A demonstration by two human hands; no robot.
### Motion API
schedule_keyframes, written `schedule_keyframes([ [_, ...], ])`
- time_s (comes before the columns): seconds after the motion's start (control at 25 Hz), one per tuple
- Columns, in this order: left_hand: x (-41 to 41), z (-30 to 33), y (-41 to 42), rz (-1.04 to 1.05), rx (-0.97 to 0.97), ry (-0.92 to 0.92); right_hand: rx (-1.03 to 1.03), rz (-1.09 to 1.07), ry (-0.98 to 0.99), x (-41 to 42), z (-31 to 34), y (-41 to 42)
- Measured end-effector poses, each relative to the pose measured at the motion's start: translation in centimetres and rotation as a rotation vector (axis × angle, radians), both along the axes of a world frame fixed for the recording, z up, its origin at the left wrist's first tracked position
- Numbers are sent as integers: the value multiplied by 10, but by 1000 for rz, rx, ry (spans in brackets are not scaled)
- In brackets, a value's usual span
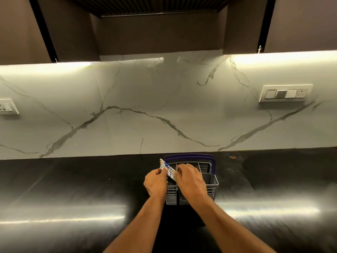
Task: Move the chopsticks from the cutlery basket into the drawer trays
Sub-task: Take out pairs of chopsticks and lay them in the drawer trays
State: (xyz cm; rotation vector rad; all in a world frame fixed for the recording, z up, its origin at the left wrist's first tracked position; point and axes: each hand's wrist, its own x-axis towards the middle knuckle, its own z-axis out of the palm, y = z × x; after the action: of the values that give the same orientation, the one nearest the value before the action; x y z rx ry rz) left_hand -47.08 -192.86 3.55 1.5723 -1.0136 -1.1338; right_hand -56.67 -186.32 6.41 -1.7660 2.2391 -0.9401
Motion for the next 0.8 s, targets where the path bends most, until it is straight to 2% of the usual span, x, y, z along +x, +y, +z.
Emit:
schedule_keyframes([
  [0.16, -3, -4, -2, 60, -5, 172, 30, 68, -25, -2, -13, -2],
  [0.32, -4, 3, -4, 48, -50, 121, 15, 83, -43, -7, -18, -3],
  [0.4, 0, 15, 0, -9, -141, -14, 8, 70, -53, -10, -15, -3],
  [0.52, 6, 54, 6, -158, -405, -338, -26, 46, -88, -10, 4, -4],
  [0.6, 9, 93, 4, -244, -570, -409, -113, 51, -167, -8, 24, -6],
  [0.68, 12, 134, 0, -360, -627, -316, -181, 67, -234, -7, 49, -7],
  [0.8, 16, 194, 1, -514, -608, -134, -264, 95, -299, -10, 90, -4],
])
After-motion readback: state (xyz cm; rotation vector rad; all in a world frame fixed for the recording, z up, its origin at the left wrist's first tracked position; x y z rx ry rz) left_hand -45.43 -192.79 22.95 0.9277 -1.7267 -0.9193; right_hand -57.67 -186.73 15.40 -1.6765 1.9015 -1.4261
